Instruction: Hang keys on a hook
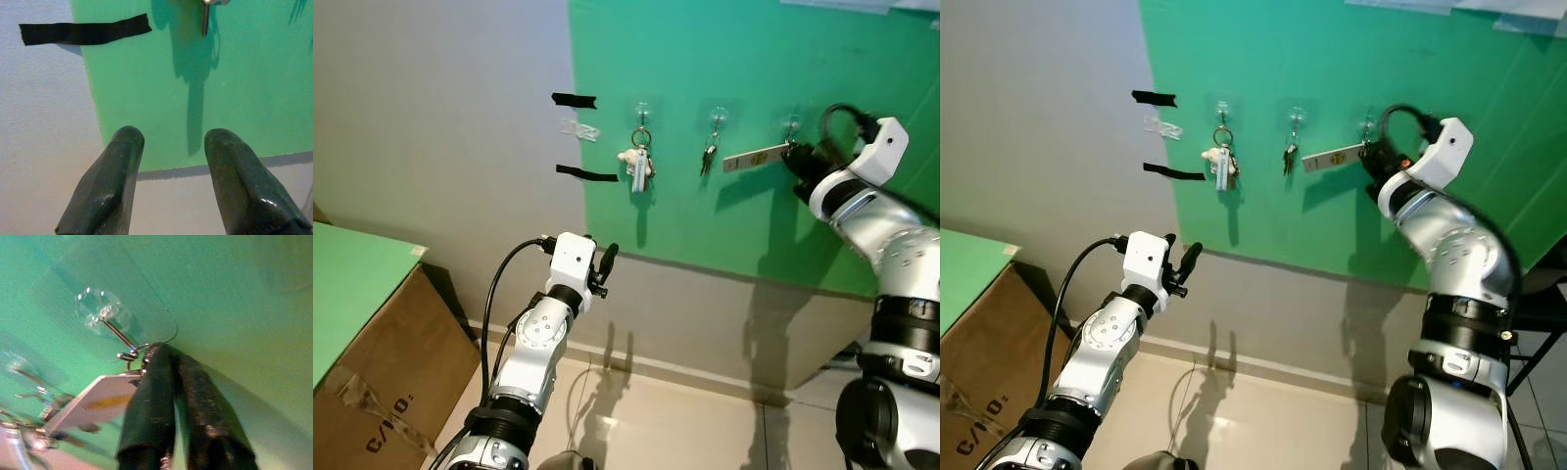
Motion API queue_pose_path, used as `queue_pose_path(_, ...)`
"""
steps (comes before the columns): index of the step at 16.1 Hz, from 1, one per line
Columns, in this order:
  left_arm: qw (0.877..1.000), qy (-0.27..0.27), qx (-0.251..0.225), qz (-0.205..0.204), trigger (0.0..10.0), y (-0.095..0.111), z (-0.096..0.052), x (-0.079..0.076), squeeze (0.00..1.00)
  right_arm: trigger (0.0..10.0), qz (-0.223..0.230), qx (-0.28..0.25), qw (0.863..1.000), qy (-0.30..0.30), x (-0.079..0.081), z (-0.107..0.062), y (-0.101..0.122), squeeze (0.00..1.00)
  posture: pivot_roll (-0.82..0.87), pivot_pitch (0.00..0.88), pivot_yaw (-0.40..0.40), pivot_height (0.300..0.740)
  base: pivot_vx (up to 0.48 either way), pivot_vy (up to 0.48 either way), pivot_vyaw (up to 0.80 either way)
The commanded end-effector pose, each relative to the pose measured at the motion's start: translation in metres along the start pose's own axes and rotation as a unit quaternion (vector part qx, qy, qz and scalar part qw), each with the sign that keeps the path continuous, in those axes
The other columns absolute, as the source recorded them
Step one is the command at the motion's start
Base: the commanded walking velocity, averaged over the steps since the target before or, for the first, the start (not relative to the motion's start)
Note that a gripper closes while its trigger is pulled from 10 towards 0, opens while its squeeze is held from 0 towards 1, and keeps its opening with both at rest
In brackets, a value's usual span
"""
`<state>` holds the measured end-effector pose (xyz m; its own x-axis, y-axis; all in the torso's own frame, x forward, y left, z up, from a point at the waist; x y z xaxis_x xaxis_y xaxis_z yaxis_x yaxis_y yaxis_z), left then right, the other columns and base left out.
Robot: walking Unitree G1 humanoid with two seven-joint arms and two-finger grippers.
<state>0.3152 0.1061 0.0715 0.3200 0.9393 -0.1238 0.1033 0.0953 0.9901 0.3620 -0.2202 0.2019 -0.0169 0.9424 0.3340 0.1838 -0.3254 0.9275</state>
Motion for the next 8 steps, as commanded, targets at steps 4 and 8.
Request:
queue_pose_path(4,1.000,0.002,0.002,-0.001,10.0,-0.0016,-0.0009,-0.0013,0.00,10.0,-0.052,0.029,0.998,-0.038,-0.0138,-0.0032,-0.0191,1.00,-0.18,0.000,-0.010,0.728,0.000,0.000,0.00)
queue_pose_path(8,1.000,0.002,0.002,0.001,10.0,-0.0014,-0.0010,-0.0010,0.00,10.0,-0.073,0.007,0.997,-0.038,-0.0122,-0.0035,-0.0150,1.00,-0.18,0.000,-0.007,0.728,0.000,0.000,0.00)
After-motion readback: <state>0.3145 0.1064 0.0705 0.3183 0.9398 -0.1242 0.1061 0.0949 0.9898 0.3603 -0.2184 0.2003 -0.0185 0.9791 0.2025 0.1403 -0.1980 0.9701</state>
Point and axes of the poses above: a point about 5 cm out from each wrist's last joint towards the gripper, its own z axis pointing out of the wrist towards the gripper, its own y axis along the axis of the wrist's last joint, x = y × z, the point moved 1 cm from there along z, pointing out of the wrist towards the gripper, and after that the axes turned 12 degrees about -z, right-handed, at the moved point
